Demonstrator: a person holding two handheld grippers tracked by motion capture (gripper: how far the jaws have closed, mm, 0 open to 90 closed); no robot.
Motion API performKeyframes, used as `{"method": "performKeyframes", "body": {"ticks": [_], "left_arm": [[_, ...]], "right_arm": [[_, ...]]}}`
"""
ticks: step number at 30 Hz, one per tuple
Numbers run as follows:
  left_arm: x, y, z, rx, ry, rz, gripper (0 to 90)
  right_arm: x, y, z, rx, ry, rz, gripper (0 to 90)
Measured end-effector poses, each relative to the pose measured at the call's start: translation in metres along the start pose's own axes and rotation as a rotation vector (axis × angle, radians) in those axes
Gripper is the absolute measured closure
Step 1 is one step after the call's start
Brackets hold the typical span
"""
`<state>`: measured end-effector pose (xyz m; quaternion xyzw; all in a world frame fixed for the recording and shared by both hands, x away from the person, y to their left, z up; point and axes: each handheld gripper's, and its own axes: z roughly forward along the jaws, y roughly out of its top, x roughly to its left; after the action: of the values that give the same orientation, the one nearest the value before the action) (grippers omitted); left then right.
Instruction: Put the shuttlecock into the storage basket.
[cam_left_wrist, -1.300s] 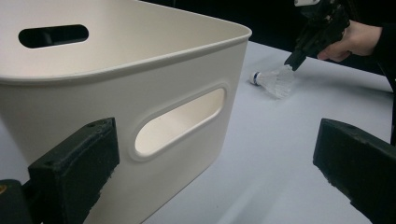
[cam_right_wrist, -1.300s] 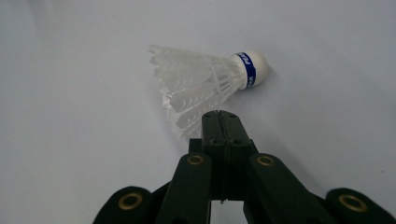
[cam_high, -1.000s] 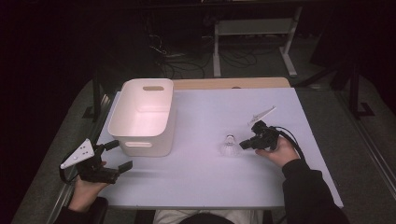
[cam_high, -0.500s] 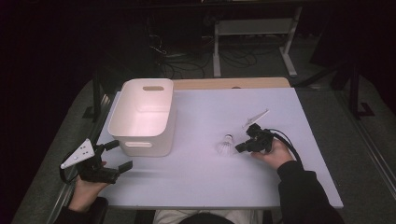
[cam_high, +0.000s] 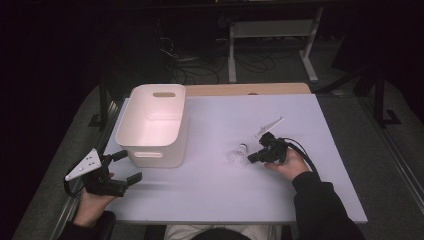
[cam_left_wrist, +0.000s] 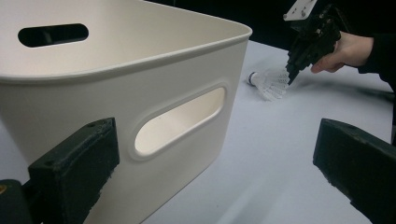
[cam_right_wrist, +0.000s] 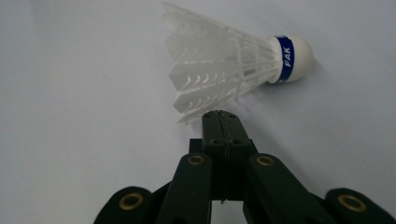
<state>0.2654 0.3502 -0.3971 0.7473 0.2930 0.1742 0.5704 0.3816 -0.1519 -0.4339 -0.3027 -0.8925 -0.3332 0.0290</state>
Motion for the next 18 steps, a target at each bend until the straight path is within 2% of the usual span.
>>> {"method": "performKeyframes", "body": {"ticks": [18], "left_arm": [[0.0,0.0,0.0,-0.002,-0.003,0.003,0.2]], "right_arm": [[0.009,0.022,0.017,-0.005,0.028,-0.03,89.0]]}}
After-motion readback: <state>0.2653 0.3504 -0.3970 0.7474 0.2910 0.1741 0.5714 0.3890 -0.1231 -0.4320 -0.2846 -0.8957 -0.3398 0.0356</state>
